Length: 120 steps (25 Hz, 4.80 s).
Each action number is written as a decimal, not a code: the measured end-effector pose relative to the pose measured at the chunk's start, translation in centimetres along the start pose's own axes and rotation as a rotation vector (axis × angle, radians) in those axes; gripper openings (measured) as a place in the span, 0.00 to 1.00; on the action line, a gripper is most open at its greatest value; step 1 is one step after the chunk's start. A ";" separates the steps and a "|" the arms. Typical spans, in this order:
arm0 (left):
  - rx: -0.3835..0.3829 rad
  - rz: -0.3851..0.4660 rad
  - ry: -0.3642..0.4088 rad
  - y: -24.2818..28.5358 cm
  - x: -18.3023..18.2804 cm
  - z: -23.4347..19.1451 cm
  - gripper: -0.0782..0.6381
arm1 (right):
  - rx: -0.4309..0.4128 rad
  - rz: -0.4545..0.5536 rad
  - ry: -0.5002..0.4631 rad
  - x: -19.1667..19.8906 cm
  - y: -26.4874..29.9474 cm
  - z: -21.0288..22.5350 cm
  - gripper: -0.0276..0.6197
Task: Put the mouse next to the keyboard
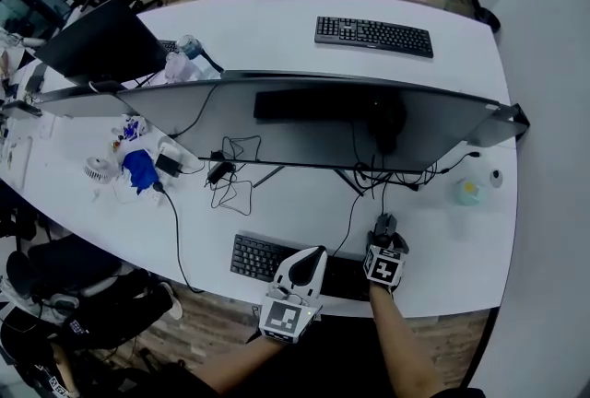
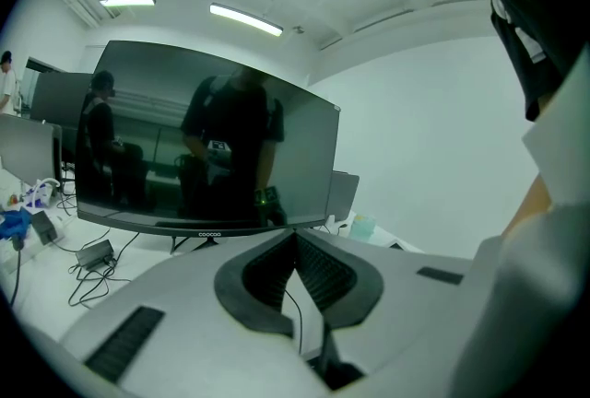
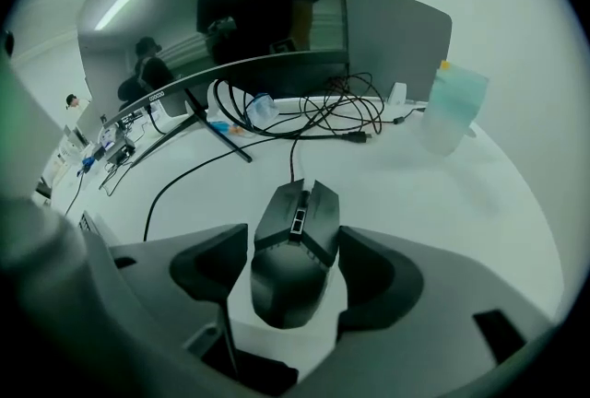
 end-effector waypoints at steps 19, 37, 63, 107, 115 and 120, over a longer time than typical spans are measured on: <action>0.012 0.060 0.003 -4.1 -0.9 -2.8 0.13 | 0.053 0.066 -0.012 -0.3 -3.9 0.1 0.50; 0.120 0.081 0.020 -9.1 1.1 4.8 0.13 | 0.096 0.131 0.012 6.9 -14.2 5.4 0.49; -0.092 0.003 0.022 -13.3 5.7 9.4 0.13 | -0.085 0.099 -0.012 12.0 -14.0 7.1 0.49; 0.014 0.298 0.021 -35.9 1.6 13.7 0.13 | -0.252 0.746 -0.392 15.1 -47.3 -22.7 0.07; 0.021 0.331 0.027 -38.1 1.3 13.7 0.13 | -0.265 0.754 -0.407 16.6 -48.0 -24.5 0.07; 0.020 0.332 0.027 -39.2 1.8 13.6 0.13 | -0.270 0.753 -0.421 17.4 -48.4 -25.3 0.07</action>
Point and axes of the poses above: the fingertips, and each gripper's own axes: y forward along the fingers, z to its right, x out of its underside, the point moved 1 cm from there along -y, backward along the fingers, and after that the axes turned 10 degrees about -x, right-handed, at the moved point
